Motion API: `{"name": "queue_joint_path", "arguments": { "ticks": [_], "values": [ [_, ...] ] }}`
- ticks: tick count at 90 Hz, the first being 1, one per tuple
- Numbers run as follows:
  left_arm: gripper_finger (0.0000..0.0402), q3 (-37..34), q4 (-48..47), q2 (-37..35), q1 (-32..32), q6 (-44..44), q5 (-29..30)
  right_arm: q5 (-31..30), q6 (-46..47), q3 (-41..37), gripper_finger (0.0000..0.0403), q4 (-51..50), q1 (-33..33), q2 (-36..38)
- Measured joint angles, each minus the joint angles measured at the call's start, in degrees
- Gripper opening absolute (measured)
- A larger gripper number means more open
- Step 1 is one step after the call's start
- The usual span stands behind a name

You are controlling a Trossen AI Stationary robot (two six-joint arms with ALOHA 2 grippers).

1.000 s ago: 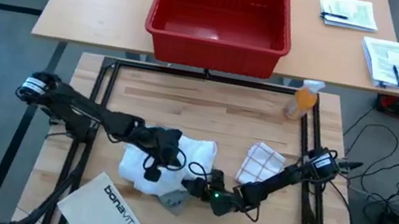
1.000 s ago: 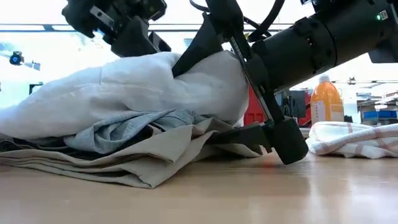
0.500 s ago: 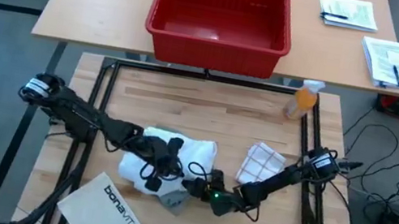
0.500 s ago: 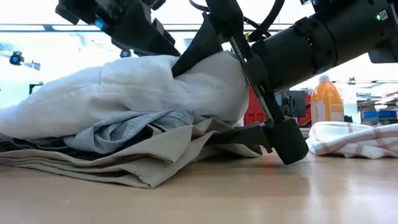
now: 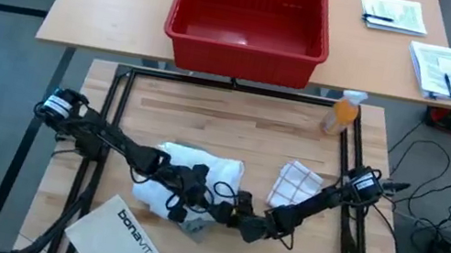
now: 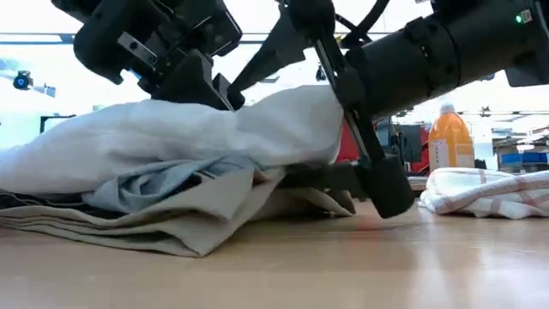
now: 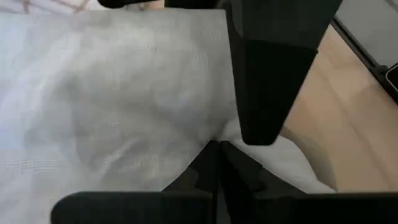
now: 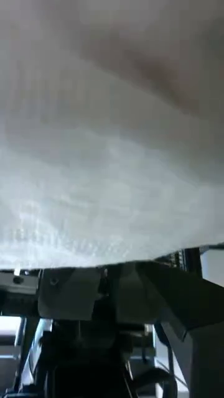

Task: Fold laundry
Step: Put the stack of clothes into the red bin

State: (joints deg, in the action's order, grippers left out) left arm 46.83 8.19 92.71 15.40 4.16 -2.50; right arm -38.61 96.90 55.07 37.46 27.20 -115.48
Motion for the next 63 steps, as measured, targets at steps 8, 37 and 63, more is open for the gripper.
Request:
{"name": "queue_joint_path", "arguments": {
  "ticks": [8, 37, 63],
  "values": [
    [0.0, 0.0, 0.0, -0.8, 0.0, 0.4, -0.1, -0.2, 1.7, -0.1, 0.04, -1.4, -0.2, 0.0],
    [0.0, 0.0, -3.6, -6.7, 0.0, 5.4, -0.4, 0.2, 1.5, -0.3, 0.04, -1.4, -2.0, 0.2],
    [0.0, 0.6, -9.3, -18.9, -0.3, 5.6, -1.5, 2.4, 5.5, 0.3, 0.04, -9.1, -3.0, 0.1]
  ]
}}
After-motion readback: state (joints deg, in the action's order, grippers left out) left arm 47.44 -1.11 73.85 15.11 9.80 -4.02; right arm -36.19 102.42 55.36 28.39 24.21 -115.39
